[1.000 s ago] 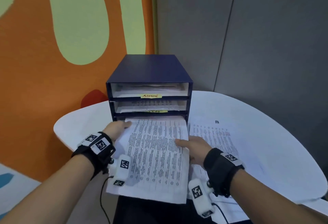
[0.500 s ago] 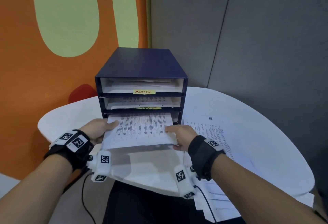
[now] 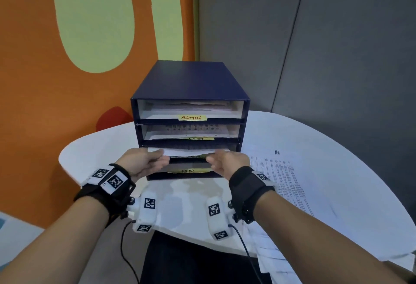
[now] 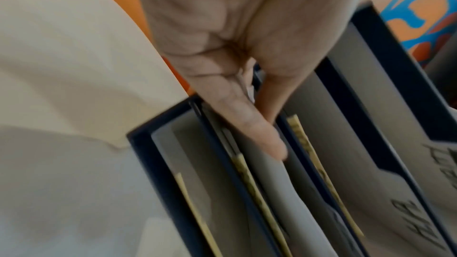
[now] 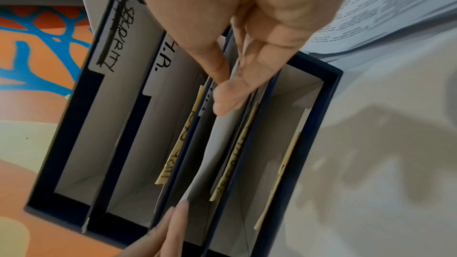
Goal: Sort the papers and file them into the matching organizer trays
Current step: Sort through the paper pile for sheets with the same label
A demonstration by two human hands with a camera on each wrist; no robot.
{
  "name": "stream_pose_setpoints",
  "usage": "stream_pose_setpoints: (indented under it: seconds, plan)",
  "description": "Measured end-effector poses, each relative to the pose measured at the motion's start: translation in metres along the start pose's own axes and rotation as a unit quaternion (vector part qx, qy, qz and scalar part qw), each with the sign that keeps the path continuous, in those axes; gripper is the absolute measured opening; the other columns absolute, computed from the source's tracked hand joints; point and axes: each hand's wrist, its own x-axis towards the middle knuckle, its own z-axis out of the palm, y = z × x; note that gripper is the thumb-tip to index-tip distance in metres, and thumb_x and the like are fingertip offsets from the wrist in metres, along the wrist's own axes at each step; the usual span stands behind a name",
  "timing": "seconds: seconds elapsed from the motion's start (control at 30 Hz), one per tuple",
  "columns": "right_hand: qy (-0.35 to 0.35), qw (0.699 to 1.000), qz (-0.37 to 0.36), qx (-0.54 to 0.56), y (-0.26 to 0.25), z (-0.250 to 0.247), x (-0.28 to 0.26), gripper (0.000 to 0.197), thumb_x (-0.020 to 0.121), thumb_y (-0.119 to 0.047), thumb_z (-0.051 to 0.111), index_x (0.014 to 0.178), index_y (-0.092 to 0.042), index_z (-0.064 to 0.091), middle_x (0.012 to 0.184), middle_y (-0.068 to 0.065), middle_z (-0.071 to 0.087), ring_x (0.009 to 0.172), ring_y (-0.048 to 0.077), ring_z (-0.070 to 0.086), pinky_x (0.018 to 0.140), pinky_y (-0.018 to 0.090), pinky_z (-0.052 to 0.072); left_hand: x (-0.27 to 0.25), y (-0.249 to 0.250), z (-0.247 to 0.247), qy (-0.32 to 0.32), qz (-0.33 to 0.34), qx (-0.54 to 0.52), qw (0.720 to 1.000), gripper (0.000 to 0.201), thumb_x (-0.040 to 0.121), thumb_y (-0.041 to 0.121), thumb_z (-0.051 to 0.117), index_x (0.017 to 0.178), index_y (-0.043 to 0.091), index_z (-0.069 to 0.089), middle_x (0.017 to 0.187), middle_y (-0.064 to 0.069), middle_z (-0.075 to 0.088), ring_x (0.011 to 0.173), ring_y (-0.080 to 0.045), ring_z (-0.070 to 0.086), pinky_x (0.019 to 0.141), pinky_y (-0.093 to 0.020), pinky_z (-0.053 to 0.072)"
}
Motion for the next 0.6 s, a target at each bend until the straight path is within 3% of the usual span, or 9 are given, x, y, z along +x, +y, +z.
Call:
stream_pose_setpoints:
  seconds: [0.07, 0.13, 0.17, 0.23, 0.3, 0.37, 0.4, 0.5, 0.6]
  plan:
    - [0.003, 1.000, 0.008, -0.011, -0.001, 0.000, 0.000, 0.023, 0.091, 0.000, 0.054, 0.112, 0.009, 0.056, 0.104, 0.024, 0.069, 0.071, 0.021, 0.069, 0.059, 0.028, 0.053, -0.002, -0.005, 0.014, 0.011, 0.019, -0.074, 0.997, 0.027, 0.096, 0.004, 0.058, 0.117, -0.013, 0.053, 0.104, -0.020, 0.073, 0.080, -0.015, 0.074, 0.059, -0.017, 0.058]
    - [0.001, 0.999, 0.007, -0.036, -0.003, -0.002, -0.004, 0.025, 0.094, 0.004, 0.043, 0.117, 0.005, 0.055, 0.094, 0.025, 0.070, 0.054, 0.020, 0.064, 0.047, 0.026, 0.041, -0.003, -0.008, 0.026, 0.000, 0.042, -0.143, 0.989, 0.034, 0.096, -0.011, 0.049, 0.128, -0.019, 0.042, 0.123, -0.029, 0.061, 0.102, -0.025, 0.069, 0.074, -0.022, 0.060]
    - [0.000, 1.000, 0.021, -0.009, -0.005, -0.004, -0.006, 0.026, 0.096, 0.003, 0.040, 0.116, 0.000, 0.056, 0.085, 0.022, 0.070, 0.045, 0.017, 0.061, 0.042, 0.022, 0.037, -0.002, -0.010, 0.029, -0.011, 0.054, -0.160, 0.986, 0.041, 0.093, -0.017, 0.047, 0.133, -0.020, 0.036, 0.125, -0.031, 0.058, 0.107, -0.029, 0.066, 0.075, -0.025, 0.060]
    - [-0.001, 1.000, 0.029, -0.001, -0.007, -0.009, -0.010, 0.017, 0.095, 0.002, 0.045, 0.102, -0.003, 0.059, 0.088, 0.018, 0.068, 0.046, 0.016, 0.062, 0.043, 0.020, 0.043, -0.004, -0.010, 0.035, -0.028, 0.063, -0.158, 0.985, 0.042, 0.089, -0.022, 0.048, 0.130, -0.017, 0.038, 0.119, -0.029, 0.060, 0.111, -0.033, 0.064, 0.072, -0.026, 0.060]
    - [0.008, 0.999, 0.007, -0.042, -0.008, -0.019, -0.012, 0.011, 0.093, 0.001, 0.052, 0.100, 0.000, 0.060, 0.089, 0.016, 0.069, 0.053, 0.017, 0.066, 0.046, 0.021, 0.049, -0.006, -0.009, 0.039, -0.043, 0.051, -0.139, 0.988, 0.017, 0.090, -0.018, 0.051, 0.104, -0.008, 0.052, 0.110, -0.026, 0.064, 0.113, -0.033, 0.064, 0.069, -0.023, 0.060]
    - [0.016, 0.998, -0.001, -0.058, -0.010, -0.033, -0.012, 0.009, 0.092, -0.002, 0.053, 0.099, -0.001, 0.060, 0.088, 0.016, 0.069, 0.058, 0.019, 0.066, 0.049, 0.023, 0.048, -0.007, -0.008, 0.040, -0.062, 0.045, -0.115, 0.990, 0.007, 0.092, -0.009, 0.055, 0.090, -0.002, 0.054, 0.113, -0.026, 0.066, 0.106, -0.028, 0.069, 0.069, -0.023, 0.060]
    - [0.022, 0.998, -0.003, -0.061, -0.012, -0.041, -0.011, 0.008, 0.092, -0.002, 0.053, 0.097, -0.002, 0.059, 0.087, 0.016, 0.069, 0.060, 0.020, 0.065, 0.050, 0.024, 0.047, -0.009, -0.008, 0.042, -0.078, 0.044, -0.099, 0.991, 0.002, 0.094, -0.004, 0.056, 0.094, -0.006, 0.057, 0.114, -0.024, 0.068, 0.102, -0.024, 0.071, 0.070, -0.022, 0.060]
    - [0.038, 0.998, -0.008, -0.052, -0.019, -0.076, -0.007, 0.012, 0.095, -0.003, 0.047, 0.095, -0.004, 0.058, 0.085, 0.015, 0.067, 0.065, 0.021, 0.064, 0.055, 0.023, 0.042, -0.017, -0.010, 0.052, -0.120, 0.035, -0.052, 0.991, 0.025, 0.096, 0.006, 0.056, 0.119, -0.004, 0.058, 0.111, -0.015, 0.073, 0.099, -0.020, 0.072, 0.072, -0.023, 0.060]
    - [0.061, 0.998, -0.005, -0.033, -0.024, -0.121, -0.001, 0.027, 0.096, -0.011, 0.044, 0.111, 0.001, 0.063, 0.114, 0.022, 0.058, 0.094, 0.025, 0.063, 0.071, 0.027, 0.038, -0.029, -0.011, 0.069, -0.147, 0.032, -0.011, 0.989, 0.026, 0.096, 0.009, 0.057, 0.122, 0.006, 0.056, 0.109, -0.011, 0.074, 0.098, -0.020, 0.073, 0.076, -0.024, 0.060]
